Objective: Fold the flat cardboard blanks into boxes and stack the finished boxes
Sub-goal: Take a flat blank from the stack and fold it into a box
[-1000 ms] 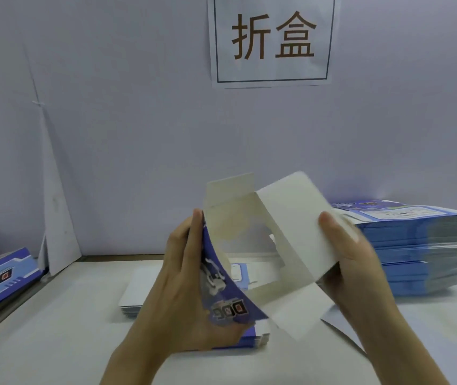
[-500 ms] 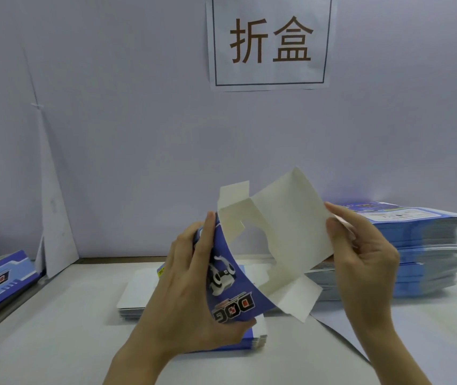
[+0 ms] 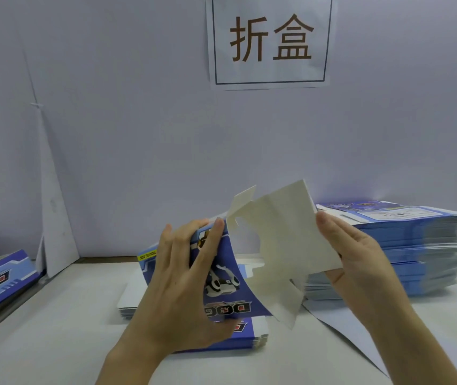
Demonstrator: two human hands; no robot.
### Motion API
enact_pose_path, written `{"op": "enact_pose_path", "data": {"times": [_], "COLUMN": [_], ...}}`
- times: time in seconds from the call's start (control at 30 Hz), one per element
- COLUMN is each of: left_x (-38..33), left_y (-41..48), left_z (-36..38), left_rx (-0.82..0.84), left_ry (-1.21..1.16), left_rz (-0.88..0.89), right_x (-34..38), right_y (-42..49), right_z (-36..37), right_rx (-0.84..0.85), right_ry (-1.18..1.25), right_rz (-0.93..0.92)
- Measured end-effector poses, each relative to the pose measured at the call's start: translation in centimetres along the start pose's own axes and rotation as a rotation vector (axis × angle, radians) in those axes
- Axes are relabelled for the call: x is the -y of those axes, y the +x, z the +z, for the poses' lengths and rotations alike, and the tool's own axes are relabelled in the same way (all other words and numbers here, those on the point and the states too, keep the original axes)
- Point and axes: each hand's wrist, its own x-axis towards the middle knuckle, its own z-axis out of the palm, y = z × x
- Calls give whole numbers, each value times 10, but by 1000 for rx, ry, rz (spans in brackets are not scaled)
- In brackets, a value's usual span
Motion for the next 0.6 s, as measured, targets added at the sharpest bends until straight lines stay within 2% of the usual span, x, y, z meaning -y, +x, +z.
{"op": "enact_pose_path", "data": {"times": [0.13, 0.23, 0.27, 0.33, 0.4, 0.43, 0.5, 0.57, 0.6], "left_x": [-4, -7, -9, -7, -8, -11, -20, -20, -15], "left_y": [0, 0, 1, 5, 10, 13, 17, 16, 15], "left_z": [6, 10, 8, 7, 8, 9, 8, 3, 0], "left_rx": [-8, -73, -114, -235, -322, -334, -345, -357, -334], "left_ry": [-28, -147, -261, -482, -657, -754, -924, -1028, -1029], "left_rz": [-43, -271, -394, -601, -709, -726, -726, -717, -715], "right_x": [-10, -15, -16, -19, -29, -37, -52, -53, -49], "right_y": [3, 8, 7, 5, -2, -6, -10, -6, -4], "right_z": [1, 0, 0, -3, 9, 18, 32, 34, 31], "right_rx": [-172, -139, -73, 206, 534, 621, 596, 427, 368], "right_ry": [-130, -125, -165, -372, -557, -572, -467, -389, -341], "right_rz": [-135, -104, -83, 2, 110, 115, -3, -129, -117]}}
